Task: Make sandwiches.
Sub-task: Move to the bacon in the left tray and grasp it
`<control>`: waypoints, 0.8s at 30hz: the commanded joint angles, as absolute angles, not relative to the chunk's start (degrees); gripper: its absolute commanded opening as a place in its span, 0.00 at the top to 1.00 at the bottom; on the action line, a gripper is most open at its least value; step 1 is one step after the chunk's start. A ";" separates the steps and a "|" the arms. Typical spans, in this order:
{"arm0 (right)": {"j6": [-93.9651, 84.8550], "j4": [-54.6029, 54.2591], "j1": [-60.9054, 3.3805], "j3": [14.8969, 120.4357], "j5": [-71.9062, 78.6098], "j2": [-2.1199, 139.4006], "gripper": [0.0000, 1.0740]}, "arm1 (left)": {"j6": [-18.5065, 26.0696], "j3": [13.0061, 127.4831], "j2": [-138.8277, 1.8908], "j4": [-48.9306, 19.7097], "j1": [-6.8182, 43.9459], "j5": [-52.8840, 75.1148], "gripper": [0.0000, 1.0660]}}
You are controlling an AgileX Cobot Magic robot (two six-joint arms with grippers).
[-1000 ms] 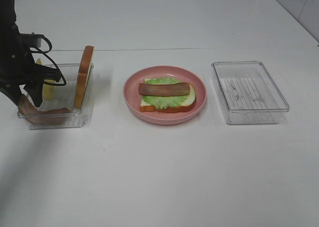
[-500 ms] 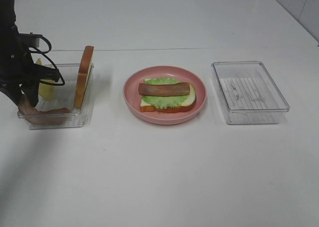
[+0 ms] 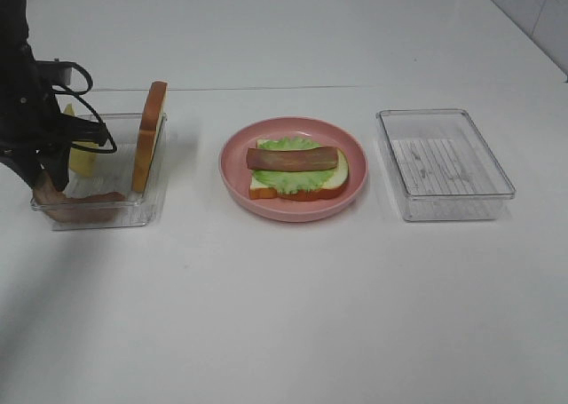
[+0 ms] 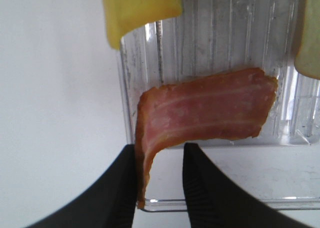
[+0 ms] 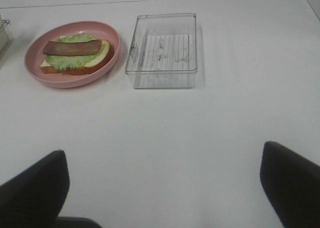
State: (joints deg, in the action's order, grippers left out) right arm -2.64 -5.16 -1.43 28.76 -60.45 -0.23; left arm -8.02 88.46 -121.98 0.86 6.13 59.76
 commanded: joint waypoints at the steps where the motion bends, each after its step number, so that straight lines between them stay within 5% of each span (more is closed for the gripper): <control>1: -3.38 -5.50 -1.15 28.71 -60.22 -1.49 0.08 | -8.54 88.52 -122.10 1.09 6.30 60.33 0.73; 11: -3.38 -5.50 -1.15 28.71 -60.22 -1.49 0.08 | -8.54 88.52 -122.10 1.09 6.30 60.45 0.74; 18: -3.38 -5.50 -1.15 28.71 -60.22 -1.49 0.08 | -8.37 88.52 -122.10 2.58 6.30 60.85 1.00; 24: -3.38 -5.50 -1.15 28.71 -60.22 -1.49 0.08 | -8.37 88.52 -122.10 2.81 6.30 60.85 1.00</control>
